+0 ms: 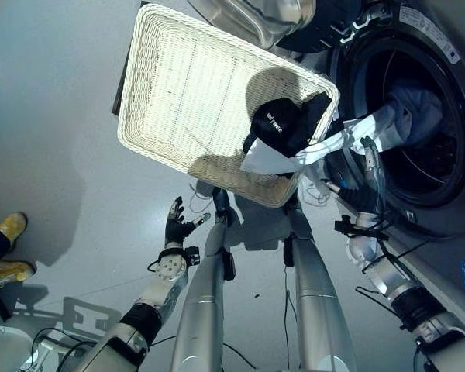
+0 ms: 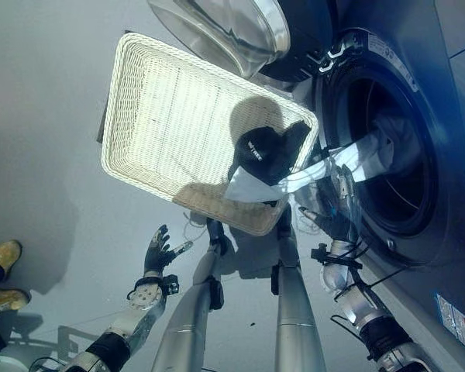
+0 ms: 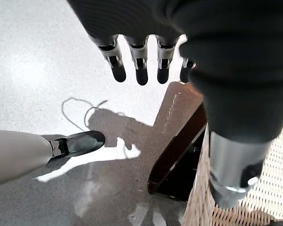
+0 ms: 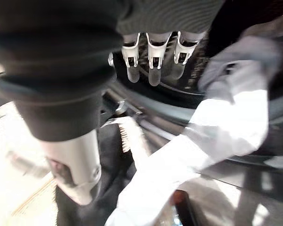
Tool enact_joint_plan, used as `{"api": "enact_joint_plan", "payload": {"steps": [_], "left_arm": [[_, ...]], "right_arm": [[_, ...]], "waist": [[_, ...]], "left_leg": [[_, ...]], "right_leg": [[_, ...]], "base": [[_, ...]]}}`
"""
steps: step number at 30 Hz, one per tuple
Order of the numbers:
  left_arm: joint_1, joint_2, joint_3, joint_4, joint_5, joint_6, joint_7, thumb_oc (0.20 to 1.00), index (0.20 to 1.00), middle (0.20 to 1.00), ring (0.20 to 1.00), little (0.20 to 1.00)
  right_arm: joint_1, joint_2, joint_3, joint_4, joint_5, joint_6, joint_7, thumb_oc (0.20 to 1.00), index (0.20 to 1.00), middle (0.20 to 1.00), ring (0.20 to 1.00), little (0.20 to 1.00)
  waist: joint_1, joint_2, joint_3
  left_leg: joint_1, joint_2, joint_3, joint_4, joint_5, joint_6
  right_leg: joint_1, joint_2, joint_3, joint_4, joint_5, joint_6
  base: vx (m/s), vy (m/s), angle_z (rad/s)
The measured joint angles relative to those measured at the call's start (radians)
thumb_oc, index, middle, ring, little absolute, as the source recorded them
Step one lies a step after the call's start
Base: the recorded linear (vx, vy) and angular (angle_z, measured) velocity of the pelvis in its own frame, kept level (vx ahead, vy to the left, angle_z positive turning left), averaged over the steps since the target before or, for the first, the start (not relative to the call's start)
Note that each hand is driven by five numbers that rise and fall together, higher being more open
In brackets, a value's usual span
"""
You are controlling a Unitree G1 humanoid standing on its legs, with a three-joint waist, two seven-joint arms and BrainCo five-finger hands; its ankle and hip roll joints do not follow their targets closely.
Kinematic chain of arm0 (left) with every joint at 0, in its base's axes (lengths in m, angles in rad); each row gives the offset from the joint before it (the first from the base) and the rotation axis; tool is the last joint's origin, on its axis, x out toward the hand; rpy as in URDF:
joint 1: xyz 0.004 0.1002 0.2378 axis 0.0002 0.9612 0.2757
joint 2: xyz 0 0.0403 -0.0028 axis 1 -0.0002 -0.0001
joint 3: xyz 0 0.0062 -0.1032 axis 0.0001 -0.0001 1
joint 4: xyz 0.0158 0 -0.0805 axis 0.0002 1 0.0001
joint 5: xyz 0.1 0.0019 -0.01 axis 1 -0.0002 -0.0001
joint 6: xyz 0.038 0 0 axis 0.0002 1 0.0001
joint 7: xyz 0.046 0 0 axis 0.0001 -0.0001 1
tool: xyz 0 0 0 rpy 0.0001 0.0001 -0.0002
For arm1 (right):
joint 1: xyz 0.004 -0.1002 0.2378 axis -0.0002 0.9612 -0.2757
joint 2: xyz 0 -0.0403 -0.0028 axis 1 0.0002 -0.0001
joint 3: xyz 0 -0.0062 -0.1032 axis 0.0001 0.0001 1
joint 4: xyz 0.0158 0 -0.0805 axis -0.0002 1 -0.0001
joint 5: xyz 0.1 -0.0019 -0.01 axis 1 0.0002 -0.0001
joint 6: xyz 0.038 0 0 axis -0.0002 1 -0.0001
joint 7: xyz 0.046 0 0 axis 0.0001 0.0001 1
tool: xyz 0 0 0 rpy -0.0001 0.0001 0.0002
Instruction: Put the clothes into the washing machine.
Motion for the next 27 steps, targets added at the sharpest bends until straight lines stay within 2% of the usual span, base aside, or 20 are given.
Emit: {"api": "enact_joint_plan", "payload": {"steps": [2, 7, 13, 16, 20, 27], "left_arm": [[0.000, 0.000, 0.001, 0.006, 0.000, 0.000, 0.000, 1.000, 1.000, 1.000, 1.000, 1.000], [-0.001, 0.001, 0.012, 0.042, 0.000, 0.003, -0.004, 1.000, 1.000, 1.000, 1.000, 1.000], [-0.014, 0.004, 0.019, 0.095, 0.000, 0.008, -0.008, 1.000, 1.000, 1.000, 1.000, 1.000], [-0.030, 0.006, 0.018, 0.125, 0.000, 0.011, -0.025, 1.000, 1.000, 1.000, 1.000, 1.000], [-0.038, 0.017, 0.017, 0.138, 0.000, 0.013, -0.030, 1.000, 1.000, 1.000, 1.000, 1.000], [-0.060, 0.039, 0.017, 0.135, 0.000, 0.042, -0.037, 1.000, 1.000, 1.000, 1.000, 1.000]], "right_arm": [[-0.017, -0.018, 0.035, -0.006, -0.041, 0.006, 0.008, 1.000, 1.000, 1.000, 1.000, 1.000], [-0.108, -0.030, 0.117, -0.015, -0.137, 0.085, 0.014, 1.000, 1.000, 1.000, 1.000, 1.000], [-0.237, -0.034, 0.223, 0.036, -0.192, 0.238, 0.027, 1.000, 1.000, 1.000, 1.000, 1.000], [-0.318, -0.026, 0.284, 0.123, -0.198, 0.355, 0.087, 1.000, 1.000, 1.000, 1.000, 1.000], [-0.360, -0.012, 0.322, 0.203, -0.198, 0.436, 0.175, 1.000, 1.000, 1.000, 1.000, 1.000], [-0.427, 0.002, 0.353, 0.272, -0.133, 0.562, 0.326, 1.000, 1.000, 1.000, 1.000, 1.000]], "waist": [[-0.004, -0.001, -0.001], [0.009, -0.002, -0.001], [0.016, -0.002, -0.001], [0.037, -0.002, -0.001], [0.069, -0.002, -0.001], [0.086, -0.002, -0.001]], "left_leg": [[0.009, 0.001, -0.003, -0.002, 0.001, 0.001], [0.021, 0.003, -0.035, -0.008, 0.006, 0.001], [0.020, 0.001, -0.081, -0.018, 0.028, 0.000], [0.020, 0.001, -0.103, -0.019, 0.045, 0.001], [0.019, 0.000, -0.111, -0.029, 0.054, 0.003], [0.011, -0.001, -0.137, -0.036, 0.067, -0.002]], "right_leg": [[0.019, -0.001, -0.010, -0.014, 0.002, 0.004], [0.050, -0.003, -0.044, -0.025, 0.001, 0.005], [0.074, -0.008, -0.083, -0.026, -0.008, 0.013], [0.093, -0.008, -0.105, -0.019, -0.020, 0.010], [0.092, -0.015, -0.121, 0.011, -0.041, 0.013], [0.087, -0.019, -0.134, 0.046, -0.071, 0.015]], "base": [[-0.02, 0.040, 0.08], [-0.01, 0.027, 0.13], [-0.01, -0.003, 0.20], [0.00, -0.001, 0.31], [0.01, 0.002, 0.20], [0.01, -0.002, 0.15]]}}
